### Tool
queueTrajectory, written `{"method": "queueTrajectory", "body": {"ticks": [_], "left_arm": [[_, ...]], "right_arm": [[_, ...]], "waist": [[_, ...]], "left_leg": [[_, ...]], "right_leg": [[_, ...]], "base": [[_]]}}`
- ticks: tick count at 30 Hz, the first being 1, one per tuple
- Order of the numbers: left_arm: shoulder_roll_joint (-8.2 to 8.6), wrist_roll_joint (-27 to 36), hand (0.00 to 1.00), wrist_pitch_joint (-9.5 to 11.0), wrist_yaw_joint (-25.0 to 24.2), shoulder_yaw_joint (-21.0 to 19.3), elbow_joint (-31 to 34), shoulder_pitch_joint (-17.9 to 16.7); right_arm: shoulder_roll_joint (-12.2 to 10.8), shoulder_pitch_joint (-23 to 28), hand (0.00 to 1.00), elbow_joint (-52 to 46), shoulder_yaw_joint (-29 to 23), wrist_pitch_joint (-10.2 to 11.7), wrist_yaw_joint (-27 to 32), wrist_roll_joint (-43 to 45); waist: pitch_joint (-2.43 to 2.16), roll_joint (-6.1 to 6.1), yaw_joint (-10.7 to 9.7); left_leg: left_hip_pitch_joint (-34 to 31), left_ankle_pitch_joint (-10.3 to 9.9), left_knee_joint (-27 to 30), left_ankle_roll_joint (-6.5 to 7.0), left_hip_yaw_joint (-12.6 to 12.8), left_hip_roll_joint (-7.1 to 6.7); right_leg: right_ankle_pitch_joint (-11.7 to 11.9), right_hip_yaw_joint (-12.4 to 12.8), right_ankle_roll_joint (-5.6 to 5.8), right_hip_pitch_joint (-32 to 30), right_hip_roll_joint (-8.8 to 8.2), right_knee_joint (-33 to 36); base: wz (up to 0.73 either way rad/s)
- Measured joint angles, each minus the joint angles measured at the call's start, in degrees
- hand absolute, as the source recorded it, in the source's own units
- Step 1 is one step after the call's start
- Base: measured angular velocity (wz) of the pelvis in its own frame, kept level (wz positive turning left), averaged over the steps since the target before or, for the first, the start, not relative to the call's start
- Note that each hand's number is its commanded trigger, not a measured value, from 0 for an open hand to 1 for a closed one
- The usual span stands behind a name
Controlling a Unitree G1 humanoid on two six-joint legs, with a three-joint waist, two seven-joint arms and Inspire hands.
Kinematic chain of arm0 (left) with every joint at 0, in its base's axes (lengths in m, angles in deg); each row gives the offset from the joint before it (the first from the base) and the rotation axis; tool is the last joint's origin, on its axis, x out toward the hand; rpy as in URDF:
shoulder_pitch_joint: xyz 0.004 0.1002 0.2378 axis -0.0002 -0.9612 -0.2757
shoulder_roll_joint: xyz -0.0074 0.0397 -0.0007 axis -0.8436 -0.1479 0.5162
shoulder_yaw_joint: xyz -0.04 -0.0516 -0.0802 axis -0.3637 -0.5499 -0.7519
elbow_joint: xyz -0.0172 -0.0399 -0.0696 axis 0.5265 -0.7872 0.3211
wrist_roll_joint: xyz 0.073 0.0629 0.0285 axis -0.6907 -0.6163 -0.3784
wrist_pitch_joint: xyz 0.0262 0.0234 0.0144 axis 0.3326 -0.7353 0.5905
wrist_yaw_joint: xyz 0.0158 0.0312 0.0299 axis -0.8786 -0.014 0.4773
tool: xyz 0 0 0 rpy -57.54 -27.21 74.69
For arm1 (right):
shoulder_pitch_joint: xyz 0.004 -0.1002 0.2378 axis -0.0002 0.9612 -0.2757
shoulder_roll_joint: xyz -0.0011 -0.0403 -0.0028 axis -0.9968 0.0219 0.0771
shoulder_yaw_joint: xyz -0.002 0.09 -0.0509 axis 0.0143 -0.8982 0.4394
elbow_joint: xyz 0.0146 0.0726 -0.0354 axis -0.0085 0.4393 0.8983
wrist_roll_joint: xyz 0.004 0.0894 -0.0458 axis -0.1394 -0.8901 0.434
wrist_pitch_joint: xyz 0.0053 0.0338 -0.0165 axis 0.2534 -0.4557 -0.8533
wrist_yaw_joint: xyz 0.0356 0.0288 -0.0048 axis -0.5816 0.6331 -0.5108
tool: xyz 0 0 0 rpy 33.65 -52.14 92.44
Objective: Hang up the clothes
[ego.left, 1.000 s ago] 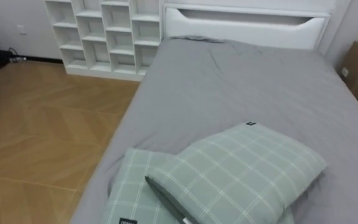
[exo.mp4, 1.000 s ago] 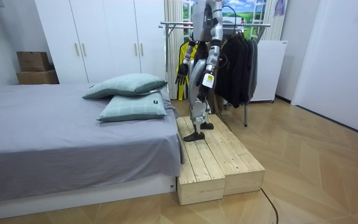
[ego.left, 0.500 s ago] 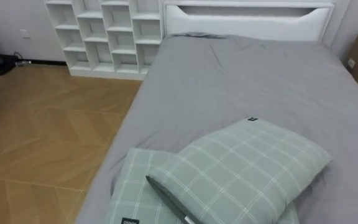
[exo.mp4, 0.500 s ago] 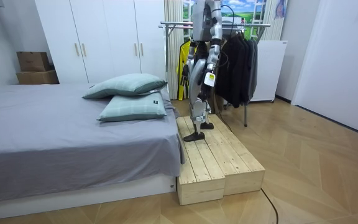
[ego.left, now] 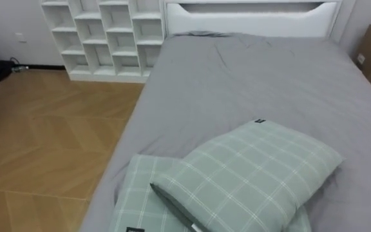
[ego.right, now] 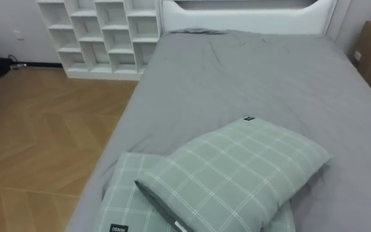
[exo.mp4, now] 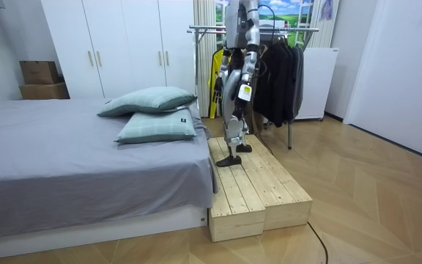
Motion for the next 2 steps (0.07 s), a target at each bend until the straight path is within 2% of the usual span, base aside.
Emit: {"method": "queueTrajectory", "body": {"ticks": [2], "left_arm": [[0.0, 0.04, 0.0, -0.01, -0.02, 0.02, 0.0, -0.03]], "right_arm": [[0.05, -0.09, 0.0, 0.0, 0.49, -0.3, 0.04, 0.0]], "waist": [[0.0, -0.04, 0.02]], "left_leg": [[-0.01, 0.0, 0.0, 0.0, 0.0, 0.0]], "right_leg": [[0.0, -0.01, 0.0, 0.0, 0.01, 0.0]], "base": [[0.0]]}}
